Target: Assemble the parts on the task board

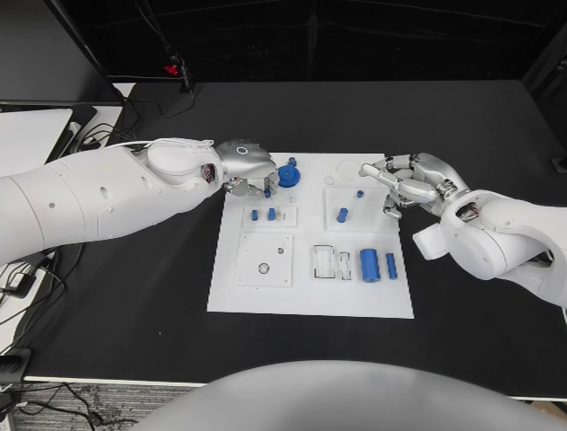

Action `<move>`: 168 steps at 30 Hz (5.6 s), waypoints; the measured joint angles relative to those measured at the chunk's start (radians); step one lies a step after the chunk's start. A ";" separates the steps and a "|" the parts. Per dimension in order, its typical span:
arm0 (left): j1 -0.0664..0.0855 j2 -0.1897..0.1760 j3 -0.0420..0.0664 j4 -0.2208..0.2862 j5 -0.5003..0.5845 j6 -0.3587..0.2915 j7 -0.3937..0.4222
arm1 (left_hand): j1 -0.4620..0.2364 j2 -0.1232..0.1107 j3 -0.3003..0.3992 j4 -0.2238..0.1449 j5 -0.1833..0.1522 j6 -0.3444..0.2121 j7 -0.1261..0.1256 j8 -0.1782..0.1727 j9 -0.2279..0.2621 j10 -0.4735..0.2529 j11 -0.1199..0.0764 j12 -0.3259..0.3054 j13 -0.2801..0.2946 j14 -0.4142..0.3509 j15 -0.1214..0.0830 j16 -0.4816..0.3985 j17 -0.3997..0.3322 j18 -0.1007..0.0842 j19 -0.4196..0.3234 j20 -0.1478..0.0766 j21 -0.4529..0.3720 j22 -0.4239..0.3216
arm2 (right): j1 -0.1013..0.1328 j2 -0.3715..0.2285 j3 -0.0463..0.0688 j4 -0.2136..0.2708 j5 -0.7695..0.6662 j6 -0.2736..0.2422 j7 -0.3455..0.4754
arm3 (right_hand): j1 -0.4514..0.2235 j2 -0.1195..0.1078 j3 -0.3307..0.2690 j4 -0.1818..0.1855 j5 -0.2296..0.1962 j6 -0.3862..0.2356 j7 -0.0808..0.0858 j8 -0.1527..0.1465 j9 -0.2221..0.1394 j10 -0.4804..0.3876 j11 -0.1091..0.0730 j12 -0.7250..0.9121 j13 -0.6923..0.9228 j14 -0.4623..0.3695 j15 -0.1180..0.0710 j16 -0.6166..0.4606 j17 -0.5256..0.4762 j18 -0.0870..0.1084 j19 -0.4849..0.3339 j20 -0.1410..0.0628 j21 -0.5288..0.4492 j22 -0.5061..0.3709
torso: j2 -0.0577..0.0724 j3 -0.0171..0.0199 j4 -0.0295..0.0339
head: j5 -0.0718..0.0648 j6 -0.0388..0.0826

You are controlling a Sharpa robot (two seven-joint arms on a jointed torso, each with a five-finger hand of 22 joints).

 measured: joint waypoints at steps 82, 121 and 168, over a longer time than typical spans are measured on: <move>0.003 -0.059 -0.005 0.025 -0.004 -0.128 -0.062 | -0.110 -0.095 -0.020 -0.002 0.006 -0.250 0.000 -0.047 -0.011 -0.119 0.032 -0.037 0.003 0.001 0.006 -0.069 0.000 0.000 0.000 0.000 -0.039 0.000 | 0.000 -0.002 0.000 0.000 0.000 0.001 0.002 | 0.006 0.006 0.000 0.000 0.000 -0.001 -0.001 0.000 -0.001 0.000 0.000 -0.002 0.008 0.000 0.000 0.000 0.000 0.000 -0.008 0.000 -0.014 -0.005 | 0.000 -0.0005 0.0003 | 0.001 0.000; 0.022 -0.234 -0.006 0.240 1.261 -0.313 0.332 | -0.319 -0.028 -0.150 -0.001 0.345 -0.347 0.099 0.136 -0.010 -0.248 0.089 0.089 0.007 -0.541 0.088 -0.997 -0.754 0.164 -0.576 0.073 -1.203 -0.394 | 0.112 -0.012 0.001 -0.100 -0.383 0.037 0.031 | 0.068 -0.035 -0.110 0.000 0.000 0.009 -0.007 0.031 -0.044 -0.628 0.026 -1.021 -1.193 -0.481 0.026 -0.730 -0.800 0.039 -0.063 0.025 -0.202 -0.041 | -0.001 -0.0019 0.0074 | -0.094 0.046; 0.012 -0.230 -0.006 0.262 1.434 -0.314 0.400 | -0.295 0.014 -0.225 0.000 0.349 -0.389 0.095 0.170 -0.015 -0.290 0.088 0.163 0.007 -0.534 0.080 -0.922 -0.776 0.164 -0.539 0.064 -1.173 -0.375 | 0.086 0.082 0.001 -0.198 -0.874 0.020 -0.068 | 0.174 -0.089 0.002 -0.003 -0.141 0.190 -0.030 -0.111 -0.075 -0.624 0.004 -0.952 -1.320 0.003 -0.003 0.042 0.001 -0.117 0.216 -0.009 0.563 0.031 | 0.000 -0.0006 0.0068 | -0.107 0.073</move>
